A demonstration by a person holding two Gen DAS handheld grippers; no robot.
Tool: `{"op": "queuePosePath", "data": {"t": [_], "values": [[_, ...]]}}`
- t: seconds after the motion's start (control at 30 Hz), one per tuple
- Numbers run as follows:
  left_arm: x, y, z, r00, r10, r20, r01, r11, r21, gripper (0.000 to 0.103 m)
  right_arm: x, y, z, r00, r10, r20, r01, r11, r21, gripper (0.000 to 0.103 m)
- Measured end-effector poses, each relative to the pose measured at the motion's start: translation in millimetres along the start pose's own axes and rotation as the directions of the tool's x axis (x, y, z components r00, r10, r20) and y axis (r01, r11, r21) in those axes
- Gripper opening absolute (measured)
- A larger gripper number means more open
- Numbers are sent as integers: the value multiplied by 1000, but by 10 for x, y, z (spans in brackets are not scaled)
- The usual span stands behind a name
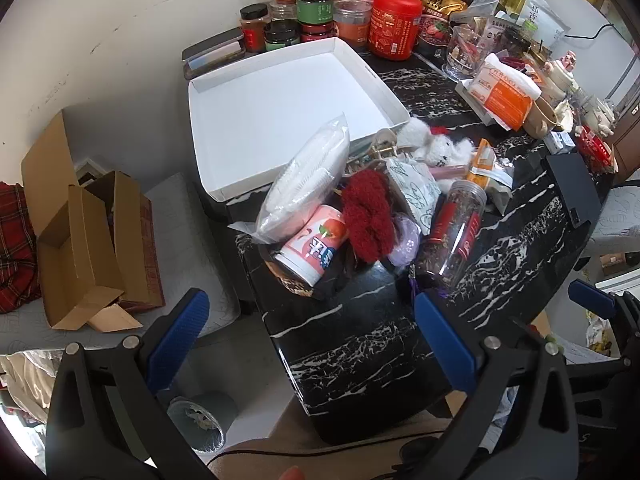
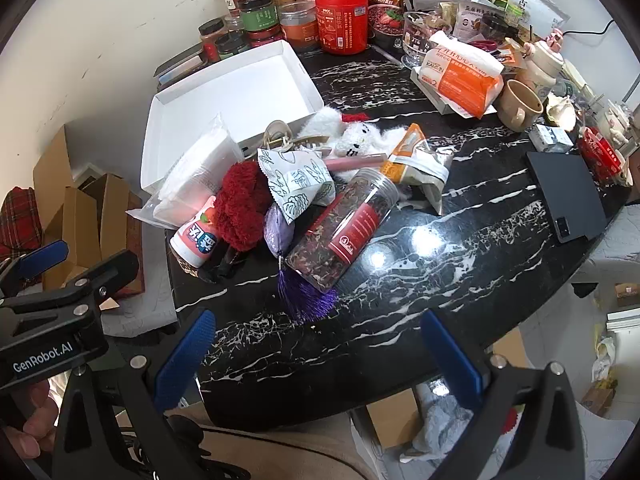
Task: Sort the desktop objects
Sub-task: 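Move both tools toward the pile of items beside the white tray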
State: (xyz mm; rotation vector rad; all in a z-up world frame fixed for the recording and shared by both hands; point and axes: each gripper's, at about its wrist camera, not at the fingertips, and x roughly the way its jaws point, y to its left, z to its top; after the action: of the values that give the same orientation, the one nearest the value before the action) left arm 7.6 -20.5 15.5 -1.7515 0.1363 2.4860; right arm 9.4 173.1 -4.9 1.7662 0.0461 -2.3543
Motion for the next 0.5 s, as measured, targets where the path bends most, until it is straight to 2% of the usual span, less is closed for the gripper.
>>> {"op": "queuePosePath", "data": {"t": [0.5], "values": [[-18,-43,-33,1000,2,-3,-2,1000,8,103,8,-68,-51,1000,-13,-13,13,1000,9,103]]}}
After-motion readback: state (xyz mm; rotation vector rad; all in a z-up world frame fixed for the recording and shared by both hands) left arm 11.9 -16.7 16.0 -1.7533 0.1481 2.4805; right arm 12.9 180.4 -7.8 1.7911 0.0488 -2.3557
